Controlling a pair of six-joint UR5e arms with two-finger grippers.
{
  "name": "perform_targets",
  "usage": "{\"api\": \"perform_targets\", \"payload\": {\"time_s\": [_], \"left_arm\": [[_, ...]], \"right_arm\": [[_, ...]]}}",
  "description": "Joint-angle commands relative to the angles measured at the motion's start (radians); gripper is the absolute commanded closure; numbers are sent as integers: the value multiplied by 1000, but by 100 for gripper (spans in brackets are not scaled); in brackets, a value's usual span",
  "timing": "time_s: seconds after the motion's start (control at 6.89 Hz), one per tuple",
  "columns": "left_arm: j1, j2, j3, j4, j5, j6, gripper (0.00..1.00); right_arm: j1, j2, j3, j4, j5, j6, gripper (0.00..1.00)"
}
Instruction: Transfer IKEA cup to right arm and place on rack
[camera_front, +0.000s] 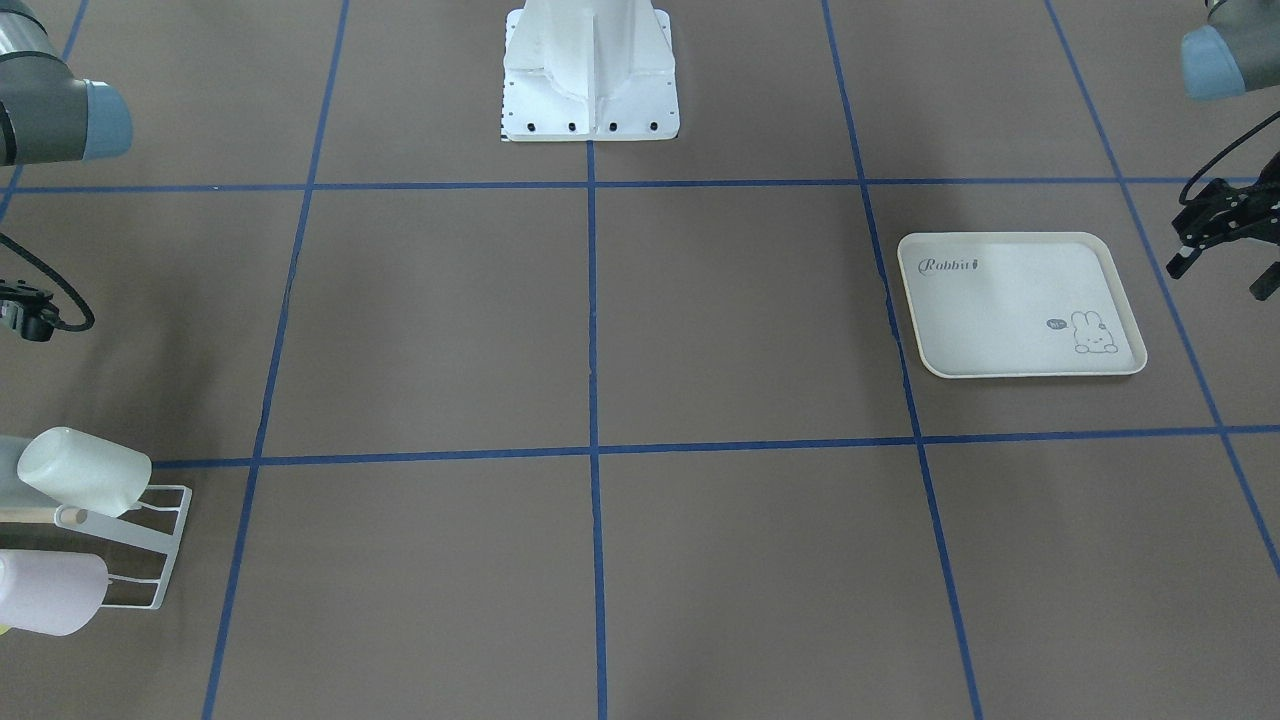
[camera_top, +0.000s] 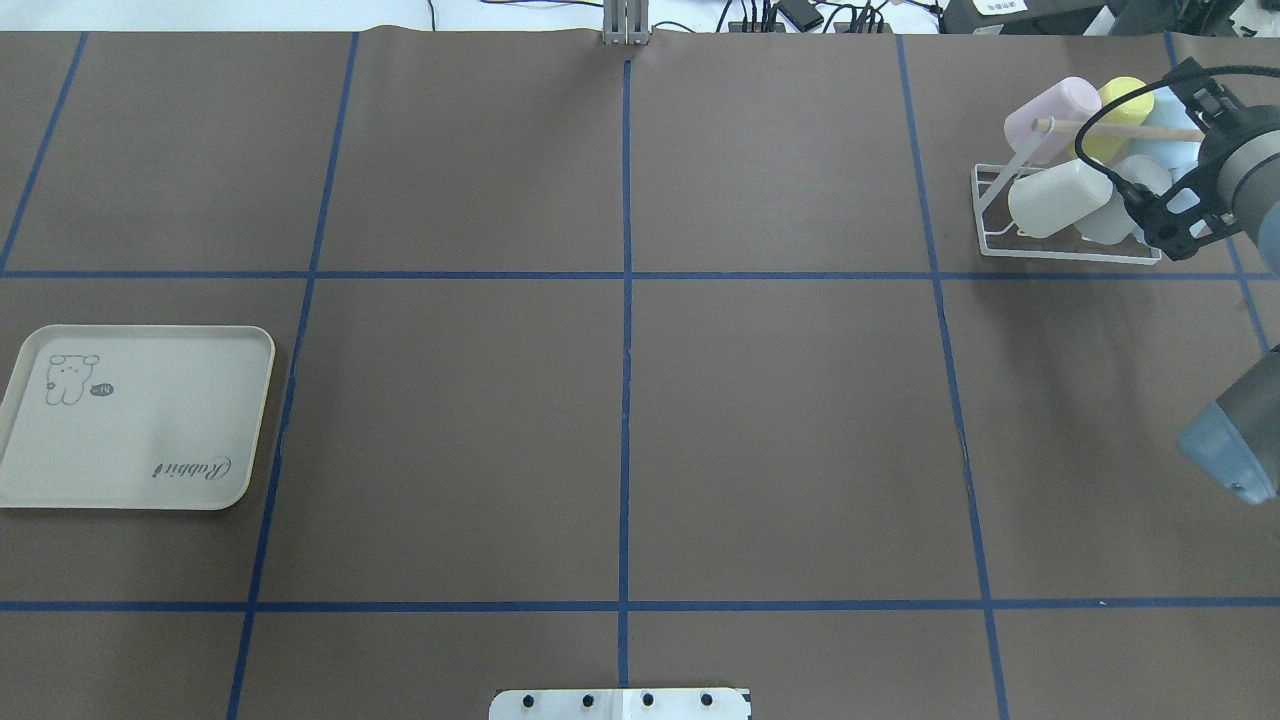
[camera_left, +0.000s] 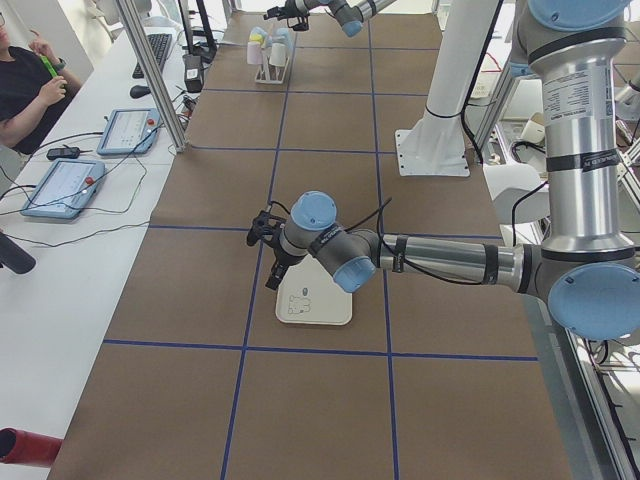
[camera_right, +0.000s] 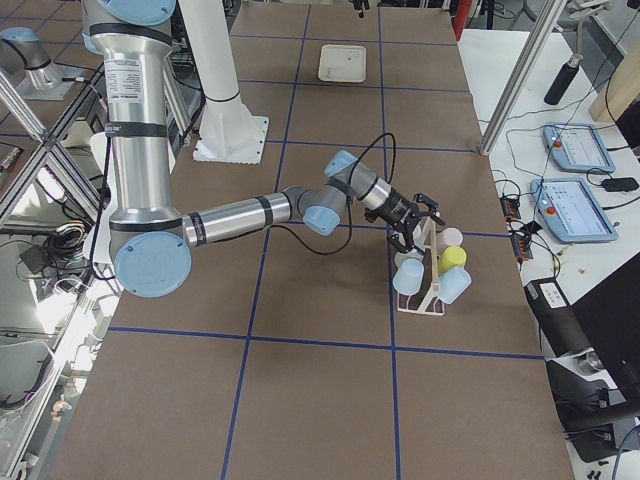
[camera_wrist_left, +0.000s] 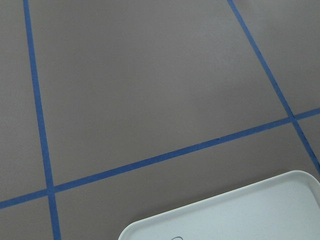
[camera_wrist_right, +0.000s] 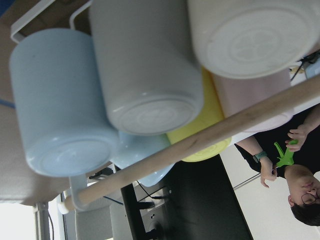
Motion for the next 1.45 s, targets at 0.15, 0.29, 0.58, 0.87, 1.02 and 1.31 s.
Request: {"api": "perform_targets", "payload": {"time_s": [0.15, 0.29, 0.58, 0.87, 1.02, 1.31], "left_arm": [[-2, 2, 0, -1, 0, 2, 0], [-2, 2, 0, -1, 0, 2, 0], [-6, 2, 0, -3, -1, 3, 0], [-8, 4, -2, -6, -3, 3, 0], [-8, 5, -3, -6, -3, 3, 0], [-8, 4, -5, -4, -3, 3, 0]], "right_arm": [[58, 0, 29, -1, 447, 836, 0], [118, 12, 33, 1, 634, 1098, 0], [227, 105, 34, -66, 954, 1501, 0], [255, 94, 109, -260, 1024, 1572, 0], [267, 94, 140, -441, 1024, 1573, 0], [329, 45, 143, -657, 1045, 1575, 0]]}}
